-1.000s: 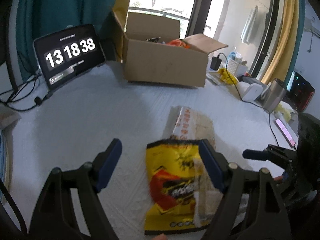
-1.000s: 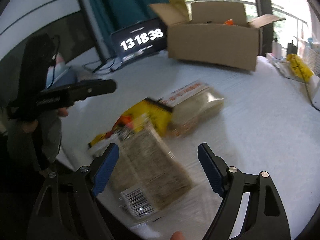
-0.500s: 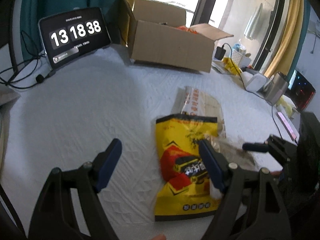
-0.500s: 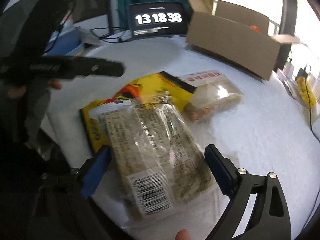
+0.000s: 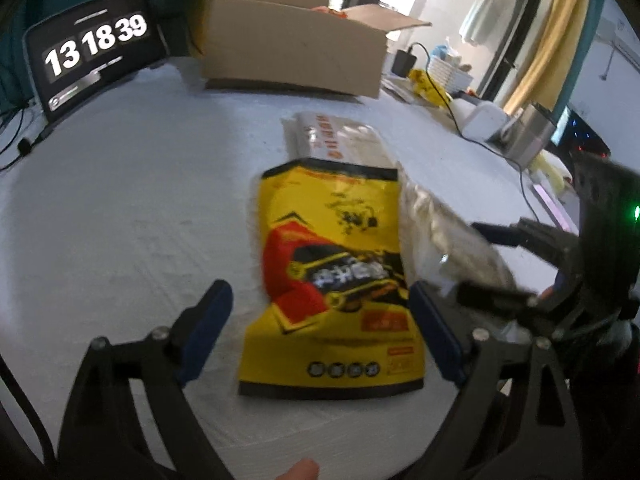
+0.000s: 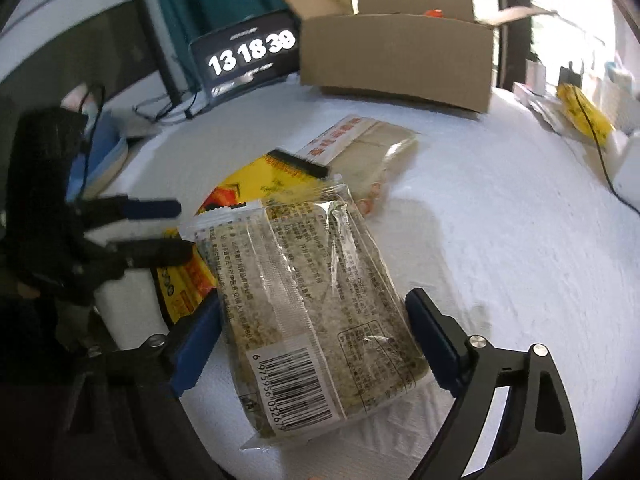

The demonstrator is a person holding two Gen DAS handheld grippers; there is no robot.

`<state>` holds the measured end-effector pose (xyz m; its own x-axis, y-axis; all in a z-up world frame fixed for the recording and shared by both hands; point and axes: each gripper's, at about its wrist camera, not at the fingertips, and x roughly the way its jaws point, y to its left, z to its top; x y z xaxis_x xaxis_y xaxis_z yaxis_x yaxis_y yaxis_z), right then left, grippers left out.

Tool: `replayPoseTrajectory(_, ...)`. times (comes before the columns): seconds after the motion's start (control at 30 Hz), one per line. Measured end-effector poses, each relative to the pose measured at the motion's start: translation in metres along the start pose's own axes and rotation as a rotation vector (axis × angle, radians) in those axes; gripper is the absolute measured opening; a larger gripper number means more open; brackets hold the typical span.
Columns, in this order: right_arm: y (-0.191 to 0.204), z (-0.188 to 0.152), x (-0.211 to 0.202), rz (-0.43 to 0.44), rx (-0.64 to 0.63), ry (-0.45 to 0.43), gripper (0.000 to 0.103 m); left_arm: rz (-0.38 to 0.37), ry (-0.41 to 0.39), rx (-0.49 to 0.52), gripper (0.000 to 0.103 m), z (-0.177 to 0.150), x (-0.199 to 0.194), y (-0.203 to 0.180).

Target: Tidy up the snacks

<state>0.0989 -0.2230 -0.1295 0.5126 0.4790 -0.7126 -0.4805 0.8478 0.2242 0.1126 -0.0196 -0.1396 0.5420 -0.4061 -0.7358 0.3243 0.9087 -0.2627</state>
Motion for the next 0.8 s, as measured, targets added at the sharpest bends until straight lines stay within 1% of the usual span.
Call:
replayPoseTrajectory(0.1,-0.008,0.003,-0.010,-0.015,0.032,-0.026,0.090,0.000,0.001,0.053,0.092,0.002,0.004,-0.014)
replayPoseTrajectory(0.2,-0.020,0.003,-0.019,-0.035,0.053,-0.050,0.090,0.020,0.035,0.082,0.092,0.004,0.017,-0.019)
replayPoseTrajectory(0.23,-0.023,0.004,-0.020,-0.041,0.059,-0.054,0.090,0.034,0.050,0.090,0.093,0.003,0.023,-0.020)
replayPoseTrajectory(0.27,-0.025,0.003,-0.021,-0.045,0.068,-0.056,0.090,0.054,0.045,0.110,0.093,0.002,0.026,-0.022)
replayPoseTrajectory(0.33,-0.029,0.003,-0.020,-0.048,0.085,-0.058,0.090,0.112,0.045,0.172,0.093,0.000,0.032,-0.031)
replayPoseTrajectory(0.4,-0.031,0.004,-0.019,-0.049,0.096,-0.062,0.090,0.140,0.055,0.196,0.094,0.000,0.035,-0.036)
replayPoseTrajectory(0.57,-0.031,0.009,-0.022,-0.041,0.098,-0.089,0.091,0.123,0.062,0.198,0.093,0.004,0.038,-0.034)
replayPoseTrajectory(0.67,-0.031,0.017,-0.026,-0.042,0.095,-0.111,0.090,0.112,0.041,0.187,0.072,0.004,0.034,-0.033)
replayPoseTrajectory(0.7,-0.030,0.020,-0.028,-0.043,0.093,-0.118,0.091,0.098,0.040,0.170,0.067,0.005,0.032,-0.031)
replayPoseTrajectory(0.8,-0.029,0.029,-0.032,-0.045,0.082,-0.135,0.091,0.087,0.041,0.161,0.062,0.004,0.027,-0.030)
